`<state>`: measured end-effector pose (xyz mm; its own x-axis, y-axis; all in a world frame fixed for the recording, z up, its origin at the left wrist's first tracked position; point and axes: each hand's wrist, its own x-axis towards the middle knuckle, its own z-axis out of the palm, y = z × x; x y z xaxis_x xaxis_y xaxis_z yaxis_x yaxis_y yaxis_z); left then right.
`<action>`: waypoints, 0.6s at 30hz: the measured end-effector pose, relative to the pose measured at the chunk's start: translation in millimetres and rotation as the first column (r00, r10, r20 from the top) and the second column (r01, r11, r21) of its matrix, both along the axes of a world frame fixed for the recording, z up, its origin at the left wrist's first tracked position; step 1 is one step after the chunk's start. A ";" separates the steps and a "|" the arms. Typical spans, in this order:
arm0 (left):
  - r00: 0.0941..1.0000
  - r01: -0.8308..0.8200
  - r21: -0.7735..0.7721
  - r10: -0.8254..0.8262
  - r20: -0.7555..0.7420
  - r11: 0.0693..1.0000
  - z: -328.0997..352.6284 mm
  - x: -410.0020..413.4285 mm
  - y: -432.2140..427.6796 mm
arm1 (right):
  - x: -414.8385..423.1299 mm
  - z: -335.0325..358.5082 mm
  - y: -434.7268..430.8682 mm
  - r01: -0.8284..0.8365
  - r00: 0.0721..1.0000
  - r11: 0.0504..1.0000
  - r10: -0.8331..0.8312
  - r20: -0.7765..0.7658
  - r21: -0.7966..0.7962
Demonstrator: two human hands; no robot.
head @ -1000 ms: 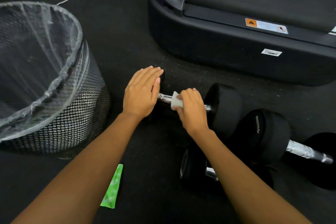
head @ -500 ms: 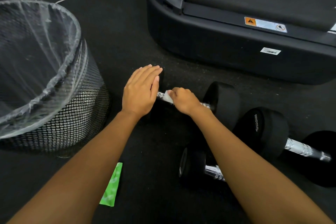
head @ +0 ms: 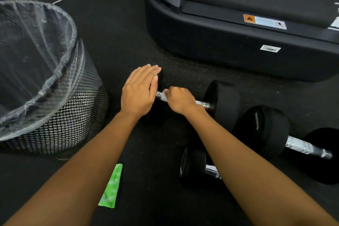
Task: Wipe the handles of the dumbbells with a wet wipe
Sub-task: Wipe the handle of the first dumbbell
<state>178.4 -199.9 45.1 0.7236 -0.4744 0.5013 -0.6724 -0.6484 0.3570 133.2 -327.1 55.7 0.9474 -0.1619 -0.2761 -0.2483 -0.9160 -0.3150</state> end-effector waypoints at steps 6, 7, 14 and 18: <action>1.000 -0.003 0.006 0.003 0.001 1.000 0.5 -0.6 0.5 | 2.0 -3.0 -15.5 0.012 0.997 0.988 0.000 -0.080 0.151; 1.000 -0.003 0.004 0.003 0.002 1.000 0.5 -0.6 0.5 | -0.3 -2.4 -21.9 0.041 0.994 0.986 -0.024 -0.108 0.160; 1.000 -0.005 -0.012 0.005 0.008 1.000 0.1 -0.4 -0.7 | 11.3 0.3 -6.7 0.036 0.988 0.988 -0.013 -0.156 0.151; 1.000 -0.004 -0.015 0.004 0.019 1.000 0.0 -0.2 -0.5 | 6.8 -7.0 -4.1 0.029 0.998 0.969 -0.013 -0.067 0.247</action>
<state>178.3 -200.4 45.1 0.7157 -0.4640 0.5220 -0.6766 -0.6461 0.3533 140.1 -331.1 48.7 0.9234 -0.1006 -0.3704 -0.2941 -0.8056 -0.5143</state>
